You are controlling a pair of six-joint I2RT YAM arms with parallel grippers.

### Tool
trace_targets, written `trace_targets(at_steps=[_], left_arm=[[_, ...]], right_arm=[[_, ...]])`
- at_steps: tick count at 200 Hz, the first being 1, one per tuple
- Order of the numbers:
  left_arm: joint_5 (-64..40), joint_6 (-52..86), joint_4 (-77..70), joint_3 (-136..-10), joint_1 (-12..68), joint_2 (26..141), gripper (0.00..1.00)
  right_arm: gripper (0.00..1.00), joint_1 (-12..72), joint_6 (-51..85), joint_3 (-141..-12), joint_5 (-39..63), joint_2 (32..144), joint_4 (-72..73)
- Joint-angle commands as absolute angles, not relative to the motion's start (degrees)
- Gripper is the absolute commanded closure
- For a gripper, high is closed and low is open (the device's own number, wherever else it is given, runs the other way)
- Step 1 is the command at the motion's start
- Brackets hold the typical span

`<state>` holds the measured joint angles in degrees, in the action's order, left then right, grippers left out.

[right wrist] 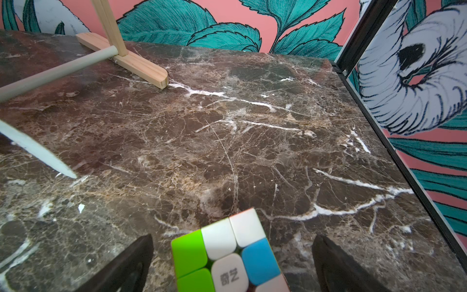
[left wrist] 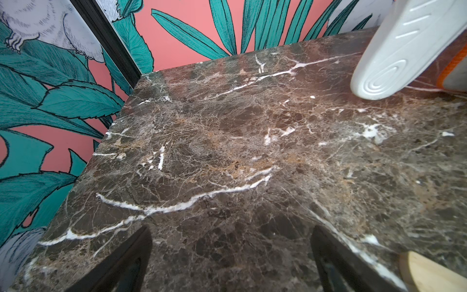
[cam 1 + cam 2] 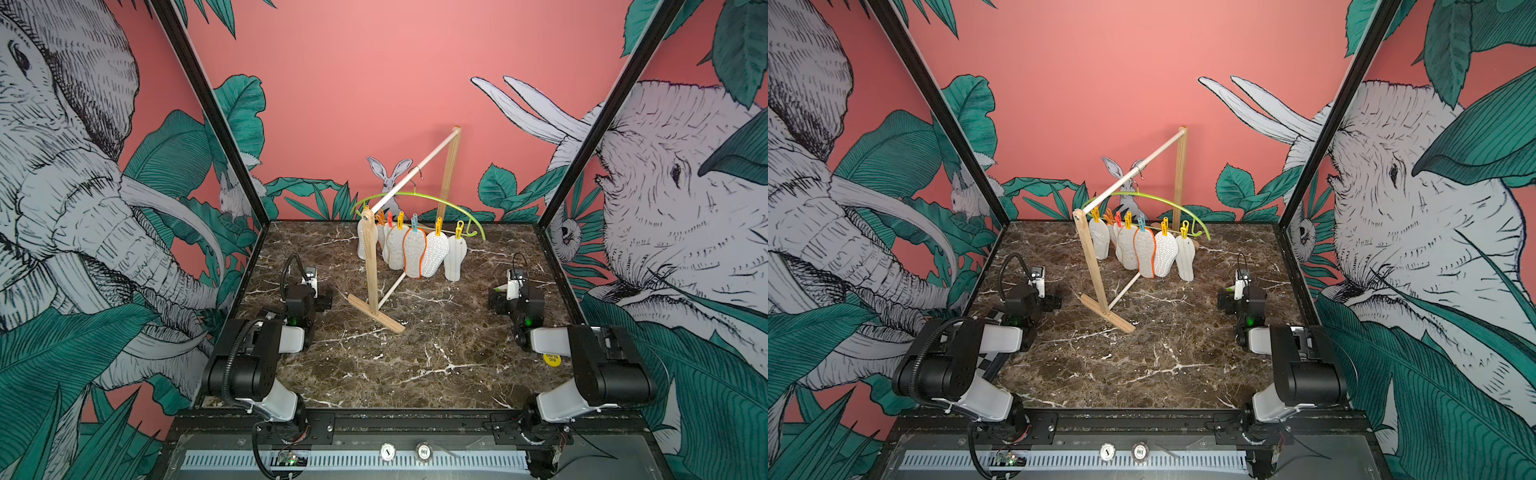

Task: Take the shoe insoles off the hanger
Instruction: Move the clothesline to the center of the board.

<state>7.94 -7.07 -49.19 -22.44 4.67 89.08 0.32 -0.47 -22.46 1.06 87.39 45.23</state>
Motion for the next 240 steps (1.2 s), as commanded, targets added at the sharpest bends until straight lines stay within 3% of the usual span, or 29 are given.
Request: trace_targets(at_steps=[1, 145, 183, 240], left_arm=[[8.1, -6.5, -50.7, -23.2, 4.3, 89.0, 0.01], [7.6, -6.5, -49.9, -23.6, 4.0, 88.2, 0.00], [8.4, -6.2, -43.0, -24.1, 4.0, 81.1, 0.01], [15.7, 2.5, -28.6, -25.5, 4.0, 63.7, 0.00]], right_arm=[[0.02, 0.1, -0.8, -23.6, 0.7, 87.6, 47.4], [0.02, 0.1, -0.4, -22.6, -0.2, 86.4, 48.1], [0.02, 0.0, -0.2, -18.0, -1.2, 81.7, 52.9], [0.02, 0.0, 2.1, -18.6, -3.7, 66.7, 40.2]])
